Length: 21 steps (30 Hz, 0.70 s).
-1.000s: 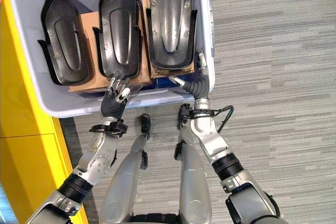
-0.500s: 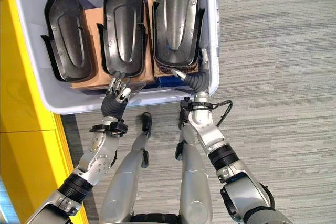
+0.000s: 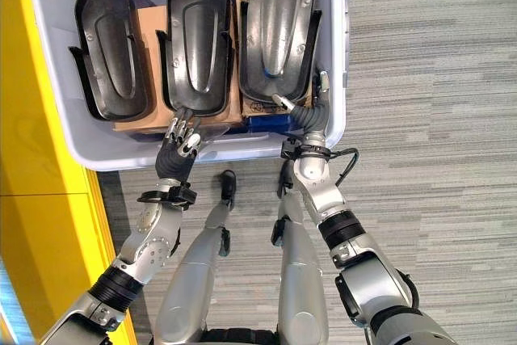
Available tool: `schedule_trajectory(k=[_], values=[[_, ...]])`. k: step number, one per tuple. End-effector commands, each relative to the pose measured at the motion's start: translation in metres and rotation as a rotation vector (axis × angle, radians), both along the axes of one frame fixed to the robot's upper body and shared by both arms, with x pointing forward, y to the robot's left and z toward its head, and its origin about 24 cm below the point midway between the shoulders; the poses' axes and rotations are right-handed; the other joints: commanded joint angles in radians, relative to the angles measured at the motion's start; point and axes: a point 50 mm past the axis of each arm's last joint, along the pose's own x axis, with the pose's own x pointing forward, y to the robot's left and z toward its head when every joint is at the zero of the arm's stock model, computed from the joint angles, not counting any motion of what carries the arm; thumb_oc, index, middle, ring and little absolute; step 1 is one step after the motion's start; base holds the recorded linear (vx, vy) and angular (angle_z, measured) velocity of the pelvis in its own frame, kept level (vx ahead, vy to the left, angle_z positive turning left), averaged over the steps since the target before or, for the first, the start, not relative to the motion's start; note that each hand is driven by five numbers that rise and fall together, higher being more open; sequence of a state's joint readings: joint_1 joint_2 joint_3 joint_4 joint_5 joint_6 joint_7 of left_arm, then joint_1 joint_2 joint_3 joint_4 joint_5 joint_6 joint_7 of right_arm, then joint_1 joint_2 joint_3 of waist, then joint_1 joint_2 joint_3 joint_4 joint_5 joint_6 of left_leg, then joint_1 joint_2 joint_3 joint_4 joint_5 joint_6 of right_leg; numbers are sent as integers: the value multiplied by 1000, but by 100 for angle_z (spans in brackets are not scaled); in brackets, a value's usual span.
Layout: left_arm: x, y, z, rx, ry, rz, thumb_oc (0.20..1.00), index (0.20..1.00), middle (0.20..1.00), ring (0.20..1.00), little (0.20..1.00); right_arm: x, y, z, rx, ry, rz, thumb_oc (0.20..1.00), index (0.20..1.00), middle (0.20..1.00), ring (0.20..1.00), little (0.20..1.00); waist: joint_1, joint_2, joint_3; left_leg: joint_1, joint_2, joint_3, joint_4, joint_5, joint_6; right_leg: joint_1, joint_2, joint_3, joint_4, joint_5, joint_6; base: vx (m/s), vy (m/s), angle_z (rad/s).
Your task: Move parts from the plastic box to the shelf.
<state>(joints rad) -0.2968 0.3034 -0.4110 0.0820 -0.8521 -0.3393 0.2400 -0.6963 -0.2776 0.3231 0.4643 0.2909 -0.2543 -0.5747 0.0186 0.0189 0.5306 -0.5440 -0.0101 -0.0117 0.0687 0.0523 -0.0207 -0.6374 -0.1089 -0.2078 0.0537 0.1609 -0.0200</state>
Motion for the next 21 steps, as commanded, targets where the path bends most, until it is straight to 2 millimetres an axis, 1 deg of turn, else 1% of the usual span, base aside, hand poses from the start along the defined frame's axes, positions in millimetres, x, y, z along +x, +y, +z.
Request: schedule_trajectory(k=[1, 14, 15, 17, 18, 19, 20, 21], values=[[-14, -2, 15, -21, -98, -38, 1000, 1000, 1000, 1000, 1000, -9, 11, 20, 28, -119, 51, 1000, 1000, 1000, 1000, 1000, -2, 26, -19, -20, 33, 38, 53, -57, 0, -14, -87, 30, 92, -74, 132, 0, 0, 0], [-15, -1, 18, -18, -105, -47, 1000, 1000, 1000, 1000, 1000, -2, 8, 33, 37, -143, 15, 1000, 1000, 1000, 1000, 1000, 3, 29, -27, -30, 32, 35, 59, -57, 1, -22, -88, 29, 98, -76, 130, 0, 0, 0], [-15, -2, 18, -17, -103, -54, 1000, 1000, 1000, 1000, 1000, 4, 5, 38, 29, -136, -12, 1000, 1000, 1000, 1000, 1000, 8, 33, -28, -34, 31, 33, 60, -57, 1, -27, -89, 30, 102, -77, 129, 0, 0, 0], [-15, -2, 18, -16, -104, -55, 1000, 1000, 1000, 1000, 1000, 6, 4, 40, 23, -135, -21, 1000, 1000, 1000, 1000, 1000, 10, 34, -28, -35, 30, 33, 61, -58, 1, -27, -89, 29, 103, -77, 129, 0, 0, 0], [-15, -1, 19, -17, -106, -54, 1000, 1000, 1000, 1000, 1000, 8, 3, 43, 14, -137, -32, 1000, 1000, 1000, 1000, 1000, 12, 34, -29, -35, 29, 32, 61, -59, 2, -27, -89, 29, 102, -77, 129, 0, 0, 0], [-16, -1, 19, -17, -108, -59, 1000, 1000, 1000, 1000, 1000, 12, -2, 51, -4, -145, -62, 1000, 1000, 1000, 1000, 1000, 17, 36, -29, -37, 29, 30, 60, -58, 2, -28, -89, 28, 103, -77, 129, 0, 0, 0], [-16, -1, 19, -16, -109, -59, 1000, 1000, 1000, 1000, 1000, 12, -2, 51, -4, -145, -61, 1000, 1000, 1000, 1000, 1000, 17, 36, -29, -37, 29, 30, 60, -58, 2, -28, -89, 28, 103, -77, 129, 0, 0, 0], [-17, -1, 18, -13, -109, -65, 1000, 1000, 1000, 1000, 1000, 16, -4, 56, -18, -146, -79, 1000, 1000, 1000, 1000, 1000, 20, 37, -28, -38, 30, 28, 61, -58, 3, -31, -89, 29, 105, -77, 129, 0, 0, 0]])
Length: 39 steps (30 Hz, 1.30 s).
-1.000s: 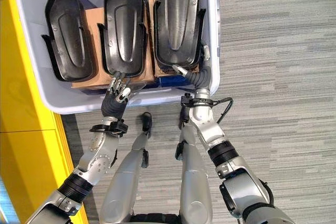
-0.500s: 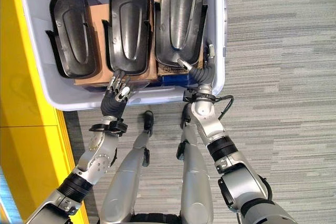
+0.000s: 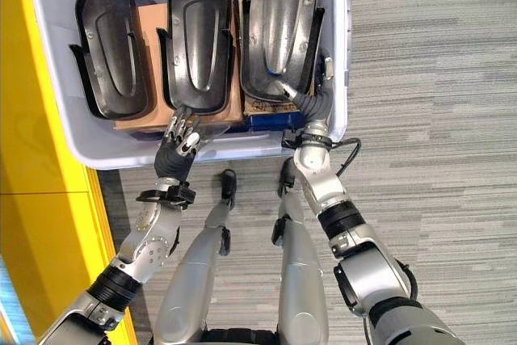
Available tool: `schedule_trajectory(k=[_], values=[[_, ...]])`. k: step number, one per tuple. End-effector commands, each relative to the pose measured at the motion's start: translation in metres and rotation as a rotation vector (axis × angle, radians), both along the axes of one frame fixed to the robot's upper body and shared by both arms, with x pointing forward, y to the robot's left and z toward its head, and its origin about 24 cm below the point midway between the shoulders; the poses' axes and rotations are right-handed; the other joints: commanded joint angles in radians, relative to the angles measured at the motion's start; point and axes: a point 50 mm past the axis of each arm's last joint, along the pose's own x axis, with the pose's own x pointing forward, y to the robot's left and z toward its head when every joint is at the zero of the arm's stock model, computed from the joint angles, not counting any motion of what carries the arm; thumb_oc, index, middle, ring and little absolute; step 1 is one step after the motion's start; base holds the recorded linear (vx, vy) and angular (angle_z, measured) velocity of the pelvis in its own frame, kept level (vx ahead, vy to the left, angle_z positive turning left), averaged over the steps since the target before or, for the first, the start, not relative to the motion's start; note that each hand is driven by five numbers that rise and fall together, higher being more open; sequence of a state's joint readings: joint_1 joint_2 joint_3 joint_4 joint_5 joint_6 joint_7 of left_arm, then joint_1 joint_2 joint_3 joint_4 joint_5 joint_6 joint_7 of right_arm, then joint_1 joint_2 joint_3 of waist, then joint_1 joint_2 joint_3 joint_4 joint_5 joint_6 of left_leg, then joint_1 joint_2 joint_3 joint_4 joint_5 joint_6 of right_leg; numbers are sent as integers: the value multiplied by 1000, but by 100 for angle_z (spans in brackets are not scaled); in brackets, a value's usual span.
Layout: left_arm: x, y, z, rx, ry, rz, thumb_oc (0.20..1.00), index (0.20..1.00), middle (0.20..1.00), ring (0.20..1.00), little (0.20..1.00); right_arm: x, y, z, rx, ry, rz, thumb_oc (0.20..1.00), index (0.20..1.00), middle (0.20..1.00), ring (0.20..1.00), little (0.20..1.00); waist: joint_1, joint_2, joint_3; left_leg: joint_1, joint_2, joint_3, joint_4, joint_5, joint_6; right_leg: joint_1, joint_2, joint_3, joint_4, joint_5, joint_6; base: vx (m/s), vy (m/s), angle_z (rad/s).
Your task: Move parts from the plastic box to the shelf.
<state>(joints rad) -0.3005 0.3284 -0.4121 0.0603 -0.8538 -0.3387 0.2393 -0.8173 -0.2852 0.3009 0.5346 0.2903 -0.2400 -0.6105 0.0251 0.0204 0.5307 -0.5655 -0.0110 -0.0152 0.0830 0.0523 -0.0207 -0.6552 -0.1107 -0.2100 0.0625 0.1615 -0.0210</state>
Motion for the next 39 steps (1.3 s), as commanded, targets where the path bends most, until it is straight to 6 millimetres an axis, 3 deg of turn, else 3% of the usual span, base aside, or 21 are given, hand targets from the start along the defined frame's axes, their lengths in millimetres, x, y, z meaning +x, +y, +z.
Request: schedule_trajectory(k=[1, 9, 16, 20, 28, 29, 31, 39], values=[[-17, -5, 13, -26, -87, -70, 1000, 1000, 1000, 1000, 1000, 5, -3, 30, -34, -92, -42, 1000, 1000, 1000, 1000, 1000, 18, 38, -28, -17, 31, 32, 46, -58, 3, -15, -87, 30, 99, -78, 130, 0, 0, 0], [-21, -6, 12, -8, -88, -111, 1000, 1000, 1000, 1000, 1000, 25, -17, 61, -116, -69, -130, 1000, 1000, 1000, 1000, 1000, 43, 48, -22, -32, 31, 30, 52, -53, -2, -29, -90, 23, 112, -82, 130, -5, 0, 4], [-22, -7, 11, -6, -85, -136, 1000, 1000, 1000, 1000, 1000, 35, -26, 72, -167, -30, -167, 1000, 1000, 1000, 1000, 1000, 55, 51, -16, -42, 29, 25, 56, -51, -4, -36, -93, 16, 121, -85, 129, -5, 0, 4], [-24, -9, 12, 5, -94, -156, 1000, 1000, 1000, 1000, 1000, 41, -34, 67, -215, 38, -194, 1000, 1000, 1000, 1000, 1000, 63, 53, -11, -46, 27, 23, 57, -49, -5, -37, -93, 11, 124, -86, 130, -1, 0, 1], [-23, -13, 12, 7, -95, -187, 1000, 1000, 1000, 1000, 1000, 48, -46, 32, -243, 230, -201, 1000, 1000, 1000, 1000, 1000, 77, 63, -11, -57, 26, 16, 60, -45, -5, -45, -99, 4, 129, -87, 131, 0, 1, 0], [-23, -13, 11, 6, -94, -189, 1000, 1000, 1000, 1000, 1000, 49, -47, 30, -240, 240, -200, 922, 922, 922, 922, 922, 78, 64, -11, -57, 26, 16, 60, -45, -5, -45, -98, 4, 129, -87, 131, 2, 5, 5], [-23, -14, 11, 4, -91, -193, 1000, 1000, 1000, 1000, 1000, 49, -49, 20, -236, 283, -194, 200, 200, 200, 200, 200, 81, 66, -11, -57, 25, 17, 59, -45, -4, -45, -100, 2, 129, -87, 132, -1, 7, 6], [-22, -15, 10, -3, -86, -193, 1000, 1000, 1000, 1000, 1000, 48, -46, 15, -232, 279, -172, 200, 200, 200, 200, 200, 77, 64, -11, -48, 27, 18, 58, -43, -5, -37, -100, 1, 128, -86, 131, -4, 5, 3]])
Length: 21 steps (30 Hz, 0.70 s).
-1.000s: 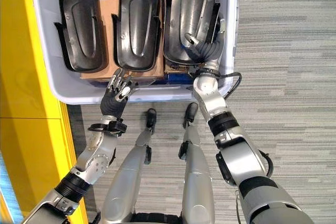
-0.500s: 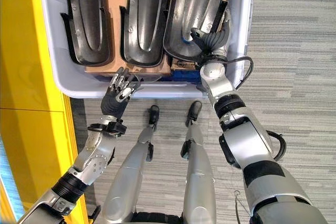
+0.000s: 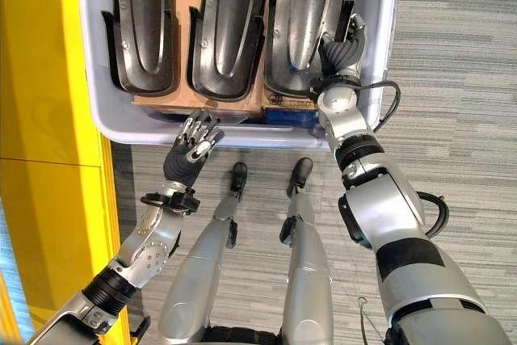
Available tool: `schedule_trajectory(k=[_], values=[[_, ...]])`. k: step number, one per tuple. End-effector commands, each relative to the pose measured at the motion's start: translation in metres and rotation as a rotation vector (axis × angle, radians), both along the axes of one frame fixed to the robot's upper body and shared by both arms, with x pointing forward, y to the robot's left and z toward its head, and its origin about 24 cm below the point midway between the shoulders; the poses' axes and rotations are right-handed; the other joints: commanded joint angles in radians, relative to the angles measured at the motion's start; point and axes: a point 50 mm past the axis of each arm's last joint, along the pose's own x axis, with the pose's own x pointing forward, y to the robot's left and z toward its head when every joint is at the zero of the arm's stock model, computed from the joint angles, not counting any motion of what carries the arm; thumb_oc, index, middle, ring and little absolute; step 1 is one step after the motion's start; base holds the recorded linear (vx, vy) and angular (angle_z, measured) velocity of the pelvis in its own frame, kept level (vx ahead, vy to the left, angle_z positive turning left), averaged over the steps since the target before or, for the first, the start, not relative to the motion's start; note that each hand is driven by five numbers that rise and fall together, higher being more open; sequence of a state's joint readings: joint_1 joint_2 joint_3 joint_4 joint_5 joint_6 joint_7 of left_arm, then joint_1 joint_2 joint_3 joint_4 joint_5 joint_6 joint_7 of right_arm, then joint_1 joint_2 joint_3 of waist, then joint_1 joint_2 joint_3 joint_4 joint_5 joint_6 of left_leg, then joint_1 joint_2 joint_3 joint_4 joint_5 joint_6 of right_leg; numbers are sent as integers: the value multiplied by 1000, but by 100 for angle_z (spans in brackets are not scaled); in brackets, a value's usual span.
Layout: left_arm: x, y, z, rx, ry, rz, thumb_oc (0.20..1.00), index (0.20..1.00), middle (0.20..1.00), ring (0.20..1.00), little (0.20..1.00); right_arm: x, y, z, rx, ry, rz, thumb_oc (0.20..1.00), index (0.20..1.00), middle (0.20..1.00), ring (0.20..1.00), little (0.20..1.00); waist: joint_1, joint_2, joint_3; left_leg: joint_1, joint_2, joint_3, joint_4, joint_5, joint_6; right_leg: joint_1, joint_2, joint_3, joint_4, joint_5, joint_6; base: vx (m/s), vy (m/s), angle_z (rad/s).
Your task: Move parts from the plastic box to the shelf.
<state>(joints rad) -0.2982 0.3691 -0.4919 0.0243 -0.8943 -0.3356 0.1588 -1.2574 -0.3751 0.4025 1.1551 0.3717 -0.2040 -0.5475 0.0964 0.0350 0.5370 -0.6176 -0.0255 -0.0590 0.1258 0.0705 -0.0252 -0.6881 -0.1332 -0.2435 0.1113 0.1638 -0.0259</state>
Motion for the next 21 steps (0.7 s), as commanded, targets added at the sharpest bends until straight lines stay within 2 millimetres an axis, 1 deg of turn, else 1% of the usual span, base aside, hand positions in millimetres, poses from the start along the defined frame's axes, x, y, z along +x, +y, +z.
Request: schedule_trajectory(k=[1, 5, 7, 13, 19, 21], values=[[-14, 0, 10, -32, -56, -48, 1000, 1000, 1000, 1000, 1000, 0, -5, -35, -57, 134, 21, 200, 200, 200, 200, 200, 5, 48, -17, 6, 41, 62, 15, -61, 0, -2, -77, 35, 79, -88, 136, 0, 0, 0], [-14, 0, 9, -33, -55, -43, 1000, 1000, 1000, 1000, 1000, -1, -4, -35, -35, 111, 29, 200, 200, 200, 200, 200, 0, 44, -17, 14, 42, 65, 13, -61, -2, 8, -76, 33, 76, -88, 136, 0, 0, 0], [-13, 0, 8, -37, -48, -38, 1000, 1000, 1000, 1000, 1000, -3, -4, -37, 7, 89, 37, 200, 200, 200, 200, 200, -6, 38, -17, 25, 42, 63, 10, -60, -2, 18, -74, 36, 72, -88, 136, 0, 0, 0], [-13, 1, 6, -44, -36, -33, 1000, 1000, 1000, 1000, 1000, -8, -3, -41, 60, 53, 58, 200, 200, 200, 200, 200, -10, 31, -22, 45, 43, 64, -1, -58, -3, 39, -75, 32, 65, -87, 138, 0, 0, 0], [-13, 4, 2, -44, -18, -19, 1000, 1000, 1000, 1000, 1000, -18, 0, -37, 101, -43, 100, 200, 200, 200, 200, 200, -20, 23, -37, 73, 42, 63, -7, -59, -3, 68, -74, 29, 58, -85, 139, -3, 3, 2], [-14, 7, 0, -41, -11, -11, 1000, 1000, 1000, 1000, 1000, -22, 0, -33, 119, -84, 111, 200, 200, 200, 200, 200, -23, 20, -44, 82, 42, 61, -8, -59, -5, 81, -75, 26, 56, -86, 140, 0, 0, 0]])
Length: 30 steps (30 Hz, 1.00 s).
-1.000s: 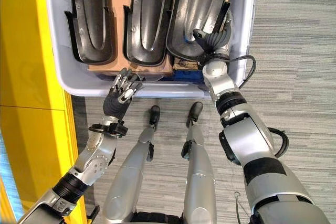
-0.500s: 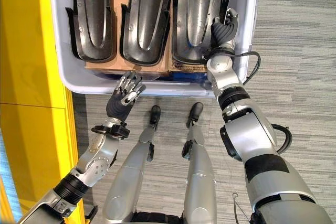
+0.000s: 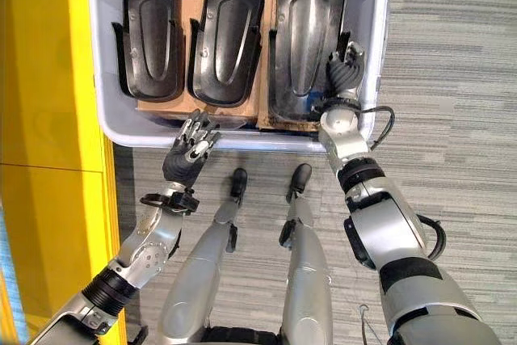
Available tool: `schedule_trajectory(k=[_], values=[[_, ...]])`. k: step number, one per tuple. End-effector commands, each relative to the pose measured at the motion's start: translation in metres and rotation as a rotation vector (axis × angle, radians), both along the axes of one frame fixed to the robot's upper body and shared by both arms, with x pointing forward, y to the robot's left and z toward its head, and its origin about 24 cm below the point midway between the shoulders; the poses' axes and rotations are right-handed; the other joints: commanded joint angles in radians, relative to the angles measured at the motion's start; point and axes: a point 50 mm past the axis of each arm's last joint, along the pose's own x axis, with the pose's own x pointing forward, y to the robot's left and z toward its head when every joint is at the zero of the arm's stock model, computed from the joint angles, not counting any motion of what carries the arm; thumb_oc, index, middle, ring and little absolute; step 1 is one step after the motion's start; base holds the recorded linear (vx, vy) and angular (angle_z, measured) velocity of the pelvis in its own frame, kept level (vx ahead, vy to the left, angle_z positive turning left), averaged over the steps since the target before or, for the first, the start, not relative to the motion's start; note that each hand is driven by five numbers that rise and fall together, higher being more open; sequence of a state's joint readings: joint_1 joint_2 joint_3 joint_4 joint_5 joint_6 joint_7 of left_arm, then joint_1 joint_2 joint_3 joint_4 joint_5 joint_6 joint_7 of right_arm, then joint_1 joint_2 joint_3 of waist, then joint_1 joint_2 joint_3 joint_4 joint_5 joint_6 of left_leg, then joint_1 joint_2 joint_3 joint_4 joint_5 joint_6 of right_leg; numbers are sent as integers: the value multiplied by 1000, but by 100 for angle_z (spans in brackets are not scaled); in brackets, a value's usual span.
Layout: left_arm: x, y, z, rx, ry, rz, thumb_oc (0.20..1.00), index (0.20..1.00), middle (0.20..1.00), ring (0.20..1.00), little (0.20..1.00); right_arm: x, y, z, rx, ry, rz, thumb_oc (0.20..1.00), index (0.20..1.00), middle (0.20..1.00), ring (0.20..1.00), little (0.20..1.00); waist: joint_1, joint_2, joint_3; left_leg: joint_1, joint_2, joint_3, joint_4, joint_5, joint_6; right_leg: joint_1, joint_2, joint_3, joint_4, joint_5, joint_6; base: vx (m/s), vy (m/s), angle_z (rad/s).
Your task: Move parts from the plastic box to the shelf.
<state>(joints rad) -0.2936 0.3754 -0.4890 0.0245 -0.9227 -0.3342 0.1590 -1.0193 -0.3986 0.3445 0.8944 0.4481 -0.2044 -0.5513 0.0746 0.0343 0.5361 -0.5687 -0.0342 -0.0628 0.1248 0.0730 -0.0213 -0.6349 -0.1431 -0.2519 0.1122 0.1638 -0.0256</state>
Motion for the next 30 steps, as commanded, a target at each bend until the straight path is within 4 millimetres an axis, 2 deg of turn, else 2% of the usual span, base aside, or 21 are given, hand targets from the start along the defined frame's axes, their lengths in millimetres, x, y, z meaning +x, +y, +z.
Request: schedule_trajectory(k=[1, 7, 12, 18, 26, 30], values=[[-14, 5, 1, -18, -26, -10, 1000, 1000, 1000, 1000, 1000, -8, 9, 12, -21, -120, 49, 200, 200, 200, 200, 200, -2, 19, -47, 40, 51, 64, -10, -61, -10, 36, -65, 34, 51, -85, 140, 0, 0, 0], [-16, 10, -3, -13, -10, 2, 1000, 1000, 1000, 1000, 1000, -21, 11, 24, 2, -233, 57, 200, 200, 200, 200, 200, -7, 9, -69, 75, 52, 57, -29, -56, -13, 77, -64, 22, 37, -83, 144, 0, 0, 0], [-19, 15, -10, -8, 18, 13, 1000, 1000, 1000, 1000, 1000, -42, 21, 36, 49, -373, 137, 200, 200, 200, 200, 200, -14, -7, -90, 104, 55, 54, -30, -58, -15, 114, -64, 12, 28, -86, 146, 4, -3, 1], [-22, 21, -15, -5, 44, 31, 1000, 1000, 1000, 1000, 1000, -63, 31, 41, 132, -482, 227, 200, 200, 200, 200, 200, -18, -27, -112, 131, 61, 48, -30, -59, -19, 153, -57, 2, 16, -90, 145, 3, -6, 0], [-29, 33, -29, 8, 103, 60, 1000, 1000, 1000, 1000, 1000, -87, 42, 30, 229, -525, 360, 200, 200, 200, 200, 200, -17, -46, -144, 181, 69, 35, -26, -65, -19, 218, -55, -14, 9, -97, 145, 9, -14, 4], [-35, 39, -38, 8, 139, 77, 1000, 1000, 1000, 1000, 1000, -95, 44, 12, 278, -479, 417, 200, 200, 200, 200, 200, -17, -57, -167, 219, 74, 31, -23, -69, -17, 266, -53, -21, 3, -102, 144, 6, -8, 3]])
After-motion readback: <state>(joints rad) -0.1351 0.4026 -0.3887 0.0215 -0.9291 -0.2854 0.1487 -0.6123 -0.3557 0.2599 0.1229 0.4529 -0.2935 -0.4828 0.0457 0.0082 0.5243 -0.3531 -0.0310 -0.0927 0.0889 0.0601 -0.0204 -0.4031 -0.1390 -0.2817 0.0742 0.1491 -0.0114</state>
